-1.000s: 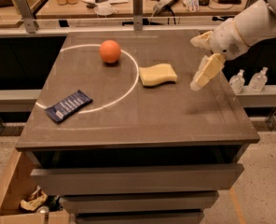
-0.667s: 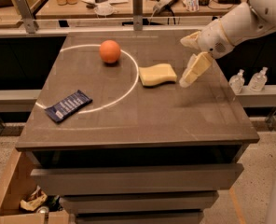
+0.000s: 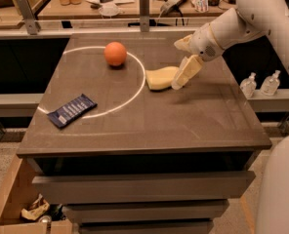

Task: Pick sponge

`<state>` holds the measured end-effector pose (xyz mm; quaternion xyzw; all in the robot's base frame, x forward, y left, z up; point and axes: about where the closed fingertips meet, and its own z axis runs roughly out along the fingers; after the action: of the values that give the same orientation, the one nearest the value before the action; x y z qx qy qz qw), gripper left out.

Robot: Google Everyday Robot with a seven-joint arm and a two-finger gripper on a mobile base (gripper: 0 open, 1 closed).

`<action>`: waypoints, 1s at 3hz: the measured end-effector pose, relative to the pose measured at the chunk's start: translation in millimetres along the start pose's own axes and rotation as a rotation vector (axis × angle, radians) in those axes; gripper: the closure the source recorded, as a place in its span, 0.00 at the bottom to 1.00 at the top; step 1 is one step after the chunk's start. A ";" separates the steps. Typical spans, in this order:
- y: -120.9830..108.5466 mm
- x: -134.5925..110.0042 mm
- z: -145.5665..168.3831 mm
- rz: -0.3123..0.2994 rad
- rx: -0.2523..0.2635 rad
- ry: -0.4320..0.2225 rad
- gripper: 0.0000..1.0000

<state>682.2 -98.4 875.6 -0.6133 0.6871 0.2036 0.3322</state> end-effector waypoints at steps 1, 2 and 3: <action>1.8 0.4 18.5 0.004 -0.016 0.000 0.00; 9.3 5.7 33.5 0.015 -0.035 0.005 0.00; 17.9 8.5 43.9 0.008 -0.052 0.001 0.27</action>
Offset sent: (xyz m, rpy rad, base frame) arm -0.0103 0.0249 -0.0448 -0.0073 0.0592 0.0123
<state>673.5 -71.3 836.8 -0.6191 0.6840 0.2225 0.3151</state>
